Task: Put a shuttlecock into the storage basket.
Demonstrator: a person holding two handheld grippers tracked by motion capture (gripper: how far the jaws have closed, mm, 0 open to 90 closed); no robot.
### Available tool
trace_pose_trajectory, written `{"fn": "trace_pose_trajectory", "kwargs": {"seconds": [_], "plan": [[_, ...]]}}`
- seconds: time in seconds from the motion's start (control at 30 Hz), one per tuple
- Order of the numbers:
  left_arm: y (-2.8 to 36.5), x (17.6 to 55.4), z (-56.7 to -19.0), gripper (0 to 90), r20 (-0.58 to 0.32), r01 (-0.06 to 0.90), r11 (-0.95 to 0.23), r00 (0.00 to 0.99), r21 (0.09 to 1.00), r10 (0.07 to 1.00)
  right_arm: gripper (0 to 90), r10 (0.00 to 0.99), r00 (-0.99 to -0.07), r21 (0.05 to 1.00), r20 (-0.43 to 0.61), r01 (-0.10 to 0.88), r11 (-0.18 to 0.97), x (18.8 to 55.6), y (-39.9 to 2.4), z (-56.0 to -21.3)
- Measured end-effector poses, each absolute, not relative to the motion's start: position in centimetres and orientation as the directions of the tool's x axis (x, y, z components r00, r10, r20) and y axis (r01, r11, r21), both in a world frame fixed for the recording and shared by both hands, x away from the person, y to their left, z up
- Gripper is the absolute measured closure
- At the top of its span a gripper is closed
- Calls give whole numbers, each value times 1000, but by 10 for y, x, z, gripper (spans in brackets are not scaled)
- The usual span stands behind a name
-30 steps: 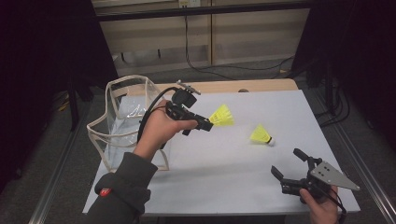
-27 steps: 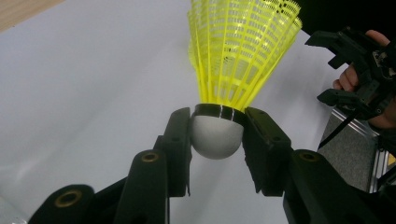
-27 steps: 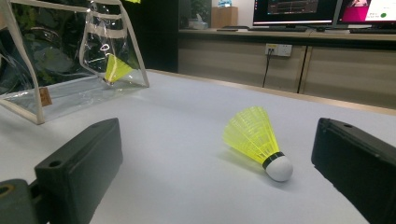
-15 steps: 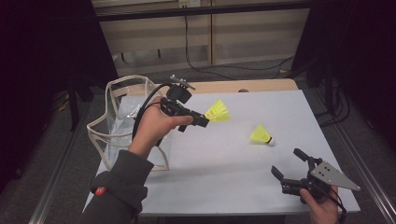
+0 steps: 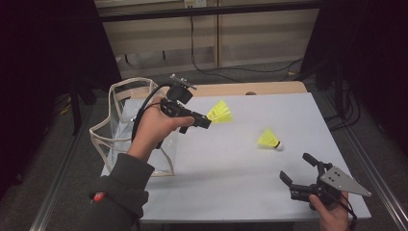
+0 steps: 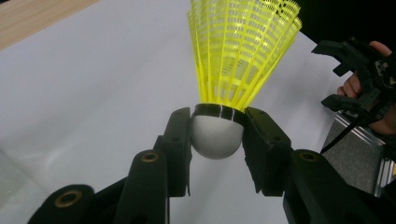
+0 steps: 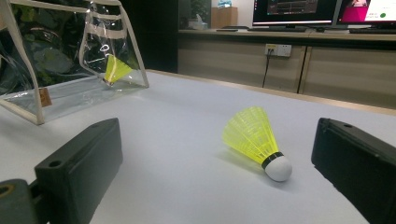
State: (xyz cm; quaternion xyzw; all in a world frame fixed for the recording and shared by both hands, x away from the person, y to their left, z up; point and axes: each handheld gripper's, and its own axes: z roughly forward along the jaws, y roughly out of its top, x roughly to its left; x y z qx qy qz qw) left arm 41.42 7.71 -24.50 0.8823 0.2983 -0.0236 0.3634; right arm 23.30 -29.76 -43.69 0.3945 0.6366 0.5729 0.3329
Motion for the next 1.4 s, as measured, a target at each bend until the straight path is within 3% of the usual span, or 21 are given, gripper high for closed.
{"fn": "trace_pose_trajectory", "kwargs": {"seconds": [1.4], "plan": [[103, 417, -223, 632, -265, 590, -510, 776, 626, 572, 18, 883, -469, 993, 28, 117, 31, 233, -296, -437]]}}
